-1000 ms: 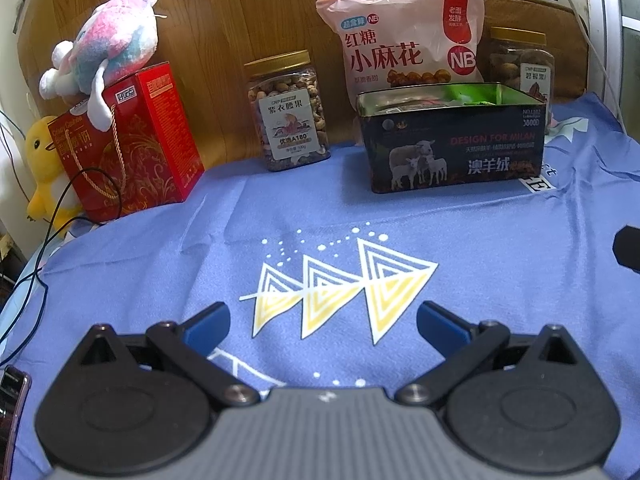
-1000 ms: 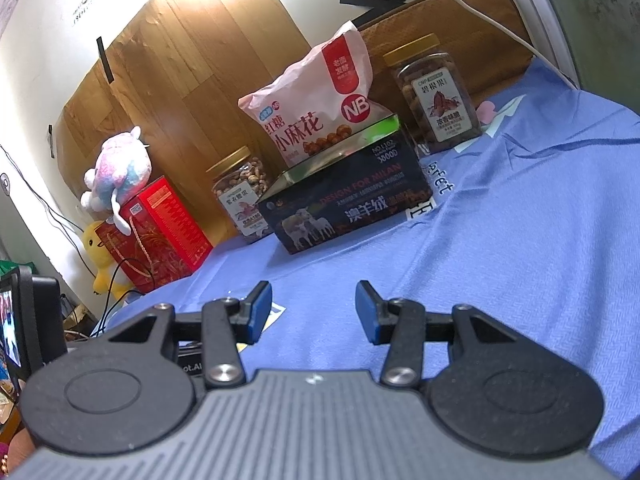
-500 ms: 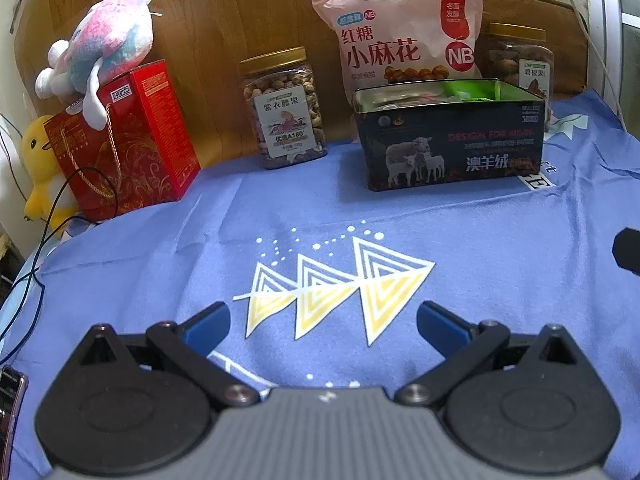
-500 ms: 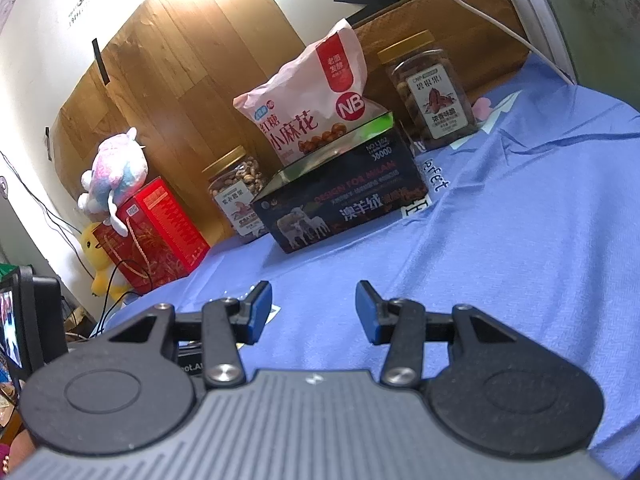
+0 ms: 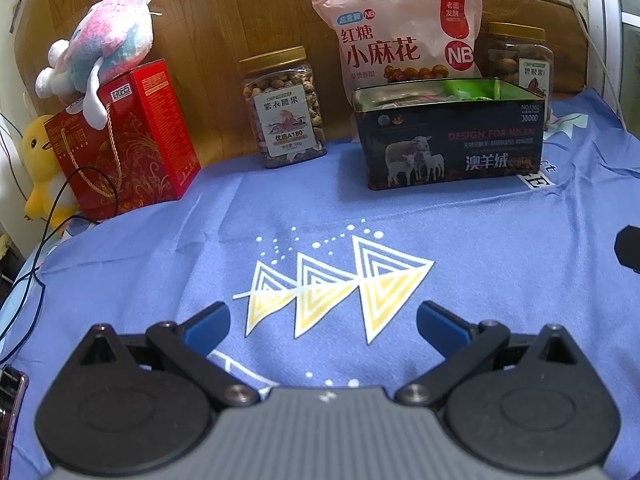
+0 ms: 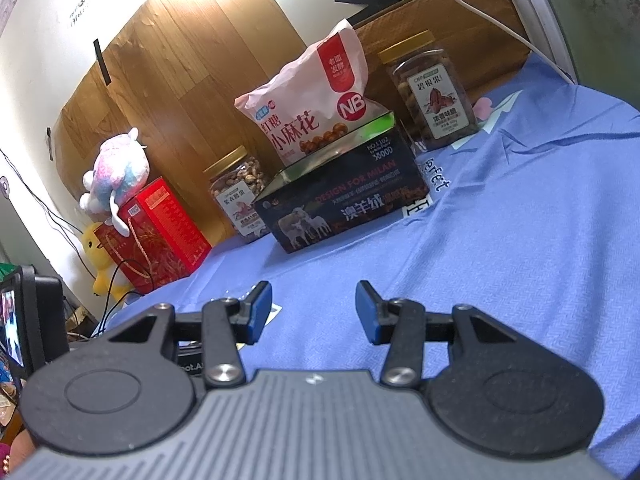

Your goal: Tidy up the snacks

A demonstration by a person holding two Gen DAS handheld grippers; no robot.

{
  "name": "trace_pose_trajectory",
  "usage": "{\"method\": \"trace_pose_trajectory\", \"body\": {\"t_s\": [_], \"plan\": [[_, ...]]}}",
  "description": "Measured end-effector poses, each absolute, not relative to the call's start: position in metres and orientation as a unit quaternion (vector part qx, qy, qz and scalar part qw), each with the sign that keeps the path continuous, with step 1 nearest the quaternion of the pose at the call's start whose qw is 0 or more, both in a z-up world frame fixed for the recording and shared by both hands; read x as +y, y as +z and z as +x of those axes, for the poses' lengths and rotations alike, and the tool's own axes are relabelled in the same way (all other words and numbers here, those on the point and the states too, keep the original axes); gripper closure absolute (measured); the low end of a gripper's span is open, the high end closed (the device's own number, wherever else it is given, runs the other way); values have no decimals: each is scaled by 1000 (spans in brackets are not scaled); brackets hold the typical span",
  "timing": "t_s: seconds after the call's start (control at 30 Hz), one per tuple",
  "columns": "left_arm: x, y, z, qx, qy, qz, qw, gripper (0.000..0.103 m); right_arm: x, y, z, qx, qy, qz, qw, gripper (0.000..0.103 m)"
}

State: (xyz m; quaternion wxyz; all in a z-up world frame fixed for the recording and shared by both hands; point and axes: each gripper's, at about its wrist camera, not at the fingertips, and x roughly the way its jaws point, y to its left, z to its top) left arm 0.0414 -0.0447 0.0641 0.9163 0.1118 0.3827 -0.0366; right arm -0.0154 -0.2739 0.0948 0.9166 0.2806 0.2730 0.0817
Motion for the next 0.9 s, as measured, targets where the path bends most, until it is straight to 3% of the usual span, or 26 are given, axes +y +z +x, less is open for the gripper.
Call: {"method": "trace_pose_trajectory", "body": {"t_s": [0.9], "plan": [[-11,79,22,391,40,105,914,0,-264,78,8,296,130,298,898,54]]}}
